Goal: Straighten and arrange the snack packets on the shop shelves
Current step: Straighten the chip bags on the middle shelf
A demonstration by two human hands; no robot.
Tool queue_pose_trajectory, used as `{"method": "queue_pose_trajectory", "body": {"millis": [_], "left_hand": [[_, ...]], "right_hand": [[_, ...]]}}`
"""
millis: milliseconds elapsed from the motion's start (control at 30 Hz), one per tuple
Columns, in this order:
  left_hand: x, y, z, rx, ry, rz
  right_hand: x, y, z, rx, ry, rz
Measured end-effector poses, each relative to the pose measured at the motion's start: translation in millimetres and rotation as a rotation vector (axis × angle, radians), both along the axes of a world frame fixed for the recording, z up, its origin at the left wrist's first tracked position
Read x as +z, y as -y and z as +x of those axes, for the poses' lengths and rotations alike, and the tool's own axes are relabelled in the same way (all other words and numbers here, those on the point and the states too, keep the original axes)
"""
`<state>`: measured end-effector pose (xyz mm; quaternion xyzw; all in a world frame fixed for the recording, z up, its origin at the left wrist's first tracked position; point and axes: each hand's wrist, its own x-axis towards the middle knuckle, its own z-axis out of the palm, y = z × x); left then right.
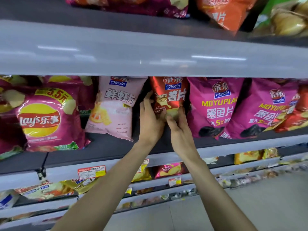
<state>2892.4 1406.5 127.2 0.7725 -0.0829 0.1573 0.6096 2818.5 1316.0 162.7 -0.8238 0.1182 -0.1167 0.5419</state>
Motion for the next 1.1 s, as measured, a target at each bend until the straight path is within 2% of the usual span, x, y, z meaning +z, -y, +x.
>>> {"method": "queue_pose_trajectory", "body": {"millis": [167, 467, 567, 833, 1000, 1100], "left_hand": [[-6.8, -2.1, -3.1, 0.012, -0.048, 0.076], [0.1, -19.0, -30.1, -0.006, -0.104, 0.371], [2.3, -21.7, -50.6, 0.019, -0.074, 0.49], [29.8, 35.0, -122.2, 0.043, -0.054, 0.665], [42.5, 92.0, -151.3, 0.071, -0.043, 0.744], [47.1, 132.6, -160.1, 0.059, -0.031, 0.715]], "right_hand": [[-3.2, 4.4, -13.9, 0.06, -0.002, 0.027], [-3.2, 24.3, -44.3, 0.246, -0.054, -0.04], [-0.5, 49.6, -65.1, 0.336, 0.046, -0.161], [7.3, 146.4, -100.4, 0.33, 0.171, -0.606], [7.9, 216.5, -107.3, 0.238, 0.262, -0.725], [5.3, 261.2, -110.6, 0.166, 0.275, -0.756]]}}
